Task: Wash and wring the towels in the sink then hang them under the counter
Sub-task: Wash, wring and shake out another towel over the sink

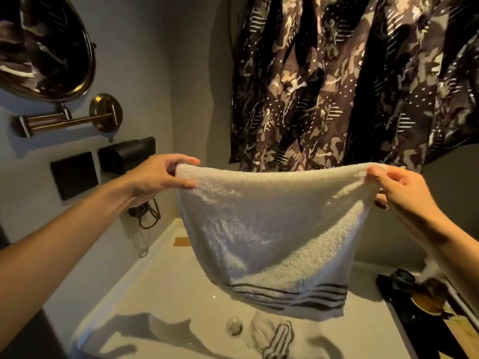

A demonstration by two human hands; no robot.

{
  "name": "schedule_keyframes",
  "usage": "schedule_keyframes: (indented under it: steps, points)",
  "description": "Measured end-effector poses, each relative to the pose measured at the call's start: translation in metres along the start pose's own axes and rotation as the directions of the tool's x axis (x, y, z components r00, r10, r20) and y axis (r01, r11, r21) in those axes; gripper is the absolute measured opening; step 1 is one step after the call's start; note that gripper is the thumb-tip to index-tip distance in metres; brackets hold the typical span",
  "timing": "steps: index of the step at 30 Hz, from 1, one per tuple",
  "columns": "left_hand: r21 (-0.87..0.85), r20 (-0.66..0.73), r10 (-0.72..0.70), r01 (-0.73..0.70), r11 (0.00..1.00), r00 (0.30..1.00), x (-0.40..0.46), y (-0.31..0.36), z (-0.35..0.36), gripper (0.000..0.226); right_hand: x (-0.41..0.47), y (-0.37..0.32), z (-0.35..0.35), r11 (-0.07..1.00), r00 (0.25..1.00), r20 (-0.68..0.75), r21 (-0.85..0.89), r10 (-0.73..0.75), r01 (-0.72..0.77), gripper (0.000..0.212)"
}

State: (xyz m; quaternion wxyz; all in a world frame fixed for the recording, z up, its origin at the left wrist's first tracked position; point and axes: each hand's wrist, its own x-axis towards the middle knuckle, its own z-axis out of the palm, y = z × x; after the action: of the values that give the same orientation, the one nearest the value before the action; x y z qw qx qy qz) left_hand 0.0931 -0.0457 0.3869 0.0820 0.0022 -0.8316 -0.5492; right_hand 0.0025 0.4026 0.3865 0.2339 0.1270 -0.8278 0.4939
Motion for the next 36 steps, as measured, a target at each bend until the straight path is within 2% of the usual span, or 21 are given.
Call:
schedule_keyframes:
  steps: [3, 6, 8, 10, 12, 15, 17, 19, 21, 22, 24, 25, 26, 27, 29, 30, 32, 33, 34, 35, 36]
  points:
    - [0.301, -0.099, 0.149, -0.113, 0.947, 0.984, 0.004, -0.008, 0.01, 0.035, 0.001, -0.001, -0.002, 0.966, 0.993, 0.011, 0.23, 0.119, -0.118, 0.037]
    - [0.362, -0.169, 0.248, -0.174, 0.916, 0.954, 0.008, -0.008, 0.012, 0.011, 0.001, -0.005, -0.005, 0.936, 0.984, 0.011, 0.307, 0.176, -0.171, 0.033]
    - [0.316, -0.183, 0.243, -0.177, 0.932, 0.953, 0.01, -0.009, 0.015, 0.007, -0.001, -0.005, -0.006, 0.943, 0.978, -0.018, 0.27, 0.207, -0.195, 0.025]
    - [0.157, -0.191, 0.129, -0.1, 0.982, 0.973, 0.012, -0.015, 0.03, 0.022, -0.002, 0.002, -0.001, 0.968, 0.973, -0.029, 0.114, 0.227, -0.222, 0.029]
    - [0.151, -0.248, -0.008, 0.047, 0.987, 0.969, 0.02, -0.024, 0.052, 0.027, -0.003, 0.016, 0.015, 0.959, 0.96, 0.008, -0.047, 0.279, -0.278, 0.045]
    - [0.312, -0.312, -0.126, 0.227, 0.923, 0.942, 0.032, -0.035, 0.082, 0.031, 0.002, 0.031, 0.049, 0.884, 0.894, 0.053, -0.185, 0.445, -0.43, 0.022]
    - [0.306, -0.289, -0.23, 0.317, 0.898, 0.929, 0.034, -0.034, 0.096, 0.026, 0.002, 0.023, 0.073, 0.852, 0.872, 0.073, -0.266, 0.484, -0.451, 0.013]
    - [0.121, -0.246, -0.325, 0.362, 0.924, 0.913, 0.032, -0.023, 0.109, 0.015, 0.0, 0.01, 0.092, 0.888, 0.916, 0.073, -0.284, 0.395, -0.36, 0.021]
    - [-0.131, -0.158, -0.32, 0.302, 0.944, 0.934, 0.025, -0.004, 0.127, 0.015, -0.01, -0.012, 0.108, 0.954, 0.969, 0.081, -0.213, 0.232, -0.21, 0.034]
    - [-0.23, -0.117, -0.279, 0.248, 0.941, 0.953, 0.022, 0.006, 0.136, 0.018, -0.018, -0.025, 0.114, 0.981, 0.988, 0.11, -0.173, 0.107, -0.087, 0.038]
    - [-0.36, -0.039, -0.165, 0.14, 0.922, 0.986, 0.012, 0.022, 0.15, 0.024, -0.033, -0.054, 0.124, 0.977, 0.965, 0.215, -0.121, -0.148, 0.177, 0.037]
    - [-0.393, -0.003, -0.114, 0.103, 0.914, 0.994, 0.006, 0.028, 0.154, 0.033, -0.038, -0.065, 0.127, 0.958, 0.935, 0.27, -0.108, -0.228, 0.265, 0.032]
    - [-0.411, 0.033, -0.072, 0.079, 0.908, 0.997, 0.004, 0.028, 0.157, 0.043, -0.04, -0.073, 0.128, 0.953, 0.912, 0.325, -0.087, -0.249, 0.291, 0.025]
    - [-0.422, 0.057, -0.038, 0.058, 0.905, 0.998, 0.001, 0.026, 0.159, 0.04, -0.04, -0.079, 0.128, 0.964, 0.891, 0.397, -0.047, -0.221, 0.261, 0.022]
    - [-0.437, 0.006, -0.016, 0.017, 0.899, 1.0, -0.002, 0.016, 0.163, 0.018, -0.041, -0.086, 0.125, 0.99, 0.829, 0.542, 0.044, -0.134, 0.131, 0.042]
    - [-0.437, -0.058, -0.033, 0.004, 0.9, 0.998, -0.001, 0.01, 0.164, 0.02, -0.041, -0.088, 0.121, 0.995, 0.796, 0.599, 0.089, -0.094, 0.05, 0.05]
    - [-0.398, -0.179, -0.057, -0.019, 0.917, 0.982, 0.002, -0.001, 0.162, 0.027, -0.041, -0.092, 0.106, 0.967, 0.697, 0.716, 0.201, -0.038, -0.154, 0.051]
    - [-0.376, -0.218, -0.054, -0.033, 0.926, 0.974, 0.003, -0.004, 0.158, 0.023, -0.039, -0.093, 0.096, 0.948, 0.649, 0.759, 0.243, -0.053, -0.207, 0.051]
    - [-0.382, -0.238, -0.061, -0.036, 0.923, 0.969, 0.005, -0.004, 0.154, 0.017, -0.037, -0.093, 0.085, 0.939, 0.649, 0.757, 0.276, -0.08, -0.206, 0.05]
    - [-0.437, -0.237, -0.083, -0.03, 0.899, 0.968, 0.005, -0.002, 0.148, 0.011, -0.033, -0.09, 0.076, 0.936, 0.701, 0.705, 0.311, -0.111, -0.165, 0.044]
    - [-0.501, -0.208, -0.102, -0.016, 0.866, 0.973, 0.004, 0.001, 0.143, 0.008, -0.03, -0.082, 0.072, 0.929, 0.793, 0.598, 0.349, -0.118, -0.124, 0.039]
